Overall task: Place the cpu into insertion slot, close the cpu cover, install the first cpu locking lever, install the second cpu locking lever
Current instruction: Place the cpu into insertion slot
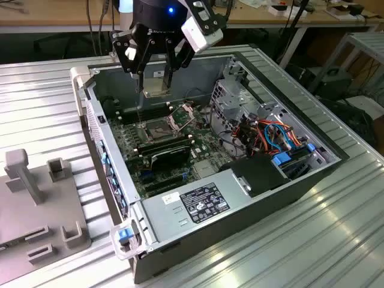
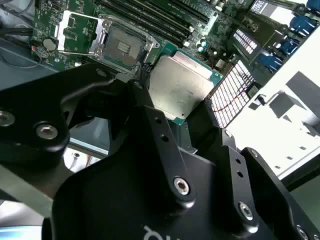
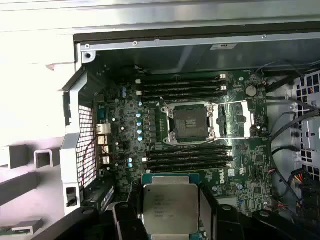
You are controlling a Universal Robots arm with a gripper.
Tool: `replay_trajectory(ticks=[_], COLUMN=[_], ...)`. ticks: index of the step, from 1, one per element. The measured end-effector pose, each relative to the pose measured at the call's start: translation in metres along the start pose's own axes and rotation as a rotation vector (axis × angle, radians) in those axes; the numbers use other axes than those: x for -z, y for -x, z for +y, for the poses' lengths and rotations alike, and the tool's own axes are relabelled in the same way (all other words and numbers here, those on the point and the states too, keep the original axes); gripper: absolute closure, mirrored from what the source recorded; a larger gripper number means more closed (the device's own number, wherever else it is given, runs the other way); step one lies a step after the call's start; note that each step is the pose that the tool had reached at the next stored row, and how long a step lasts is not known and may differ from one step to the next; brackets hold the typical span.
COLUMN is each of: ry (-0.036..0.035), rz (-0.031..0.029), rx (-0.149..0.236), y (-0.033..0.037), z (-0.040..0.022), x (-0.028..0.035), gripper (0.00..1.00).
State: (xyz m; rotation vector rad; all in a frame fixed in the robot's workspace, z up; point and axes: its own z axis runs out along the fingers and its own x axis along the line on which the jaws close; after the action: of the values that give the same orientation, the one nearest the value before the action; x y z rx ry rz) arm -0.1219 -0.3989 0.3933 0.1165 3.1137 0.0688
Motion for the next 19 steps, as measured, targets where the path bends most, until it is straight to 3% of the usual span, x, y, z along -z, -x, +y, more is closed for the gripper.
replay_trajectory(ticks=[19], ry=[0.0000], rz=[0.0000], rx=[0.000], y=[0.0041], z=[0.0003], x=[-0.0005], gripper=[0.45])
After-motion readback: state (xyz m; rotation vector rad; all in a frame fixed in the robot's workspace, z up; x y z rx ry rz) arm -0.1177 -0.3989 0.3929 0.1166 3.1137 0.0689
